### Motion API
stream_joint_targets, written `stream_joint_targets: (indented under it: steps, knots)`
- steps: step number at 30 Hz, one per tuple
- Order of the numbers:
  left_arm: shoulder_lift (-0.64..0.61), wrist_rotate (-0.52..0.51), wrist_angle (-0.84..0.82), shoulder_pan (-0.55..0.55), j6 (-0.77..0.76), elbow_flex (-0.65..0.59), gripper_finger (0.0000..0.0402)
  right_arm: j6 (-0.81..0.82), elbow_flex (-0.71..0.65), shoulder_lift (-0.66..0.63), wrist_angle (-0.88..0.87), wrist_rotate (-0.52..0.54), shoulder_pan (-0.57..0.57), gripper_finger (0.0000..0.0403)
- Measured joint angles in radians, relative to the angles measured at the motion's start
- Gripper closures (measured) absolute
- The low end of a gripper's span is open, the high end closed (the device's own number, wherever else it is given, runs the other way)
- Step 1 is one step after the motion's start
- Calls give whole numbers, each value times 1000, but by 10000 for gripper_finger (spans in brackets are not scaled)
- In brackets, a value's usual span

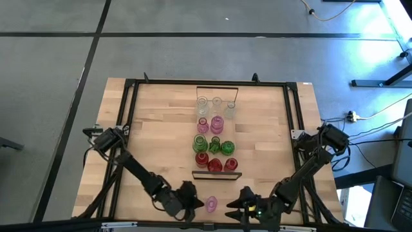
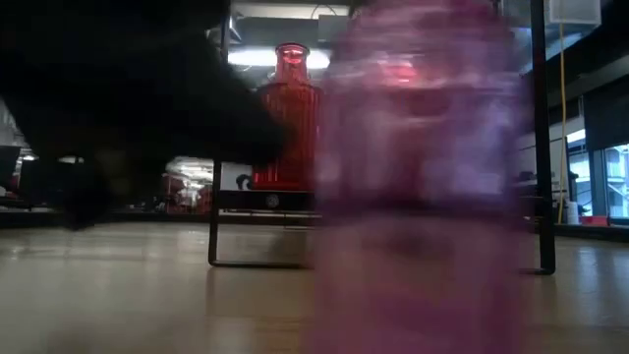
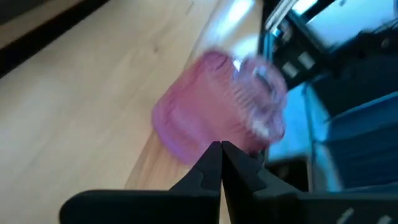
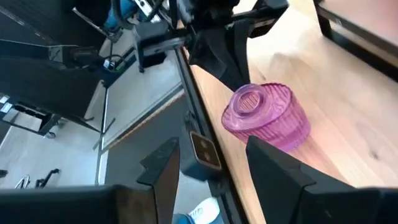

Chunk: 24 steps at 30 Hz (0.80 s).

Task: Sort vases onto shelf
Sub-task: Put the purple vase on the shelf aligned with the other purple vases

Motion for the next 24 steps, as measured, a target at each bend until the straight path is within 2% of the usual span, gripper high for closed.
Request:
stream_joint_targets:
  steps: [5, 10, 14, 16, 24]
  knots:
    - [52, 10, 21, 44, 7, 89, 402, 42, 0, 0, -69, 5, 28, 231]
    - [126, 87, 22, 58, 58, 218, 402, 111, 0, 29, -116, -24, 39, 231]
    - [168, 103, -63, 54, 74, 306, 402, 139, 1, 67, -116, -79, 38, 231]
    - [177, 104, -108, 53, 60, 326, 402, 148, 11, 82, -113, -99, 38, 231]
    - [180, 70, -115, 63, 52, 331, 402, 142, 41, 100, -118, -120, 38, 231]
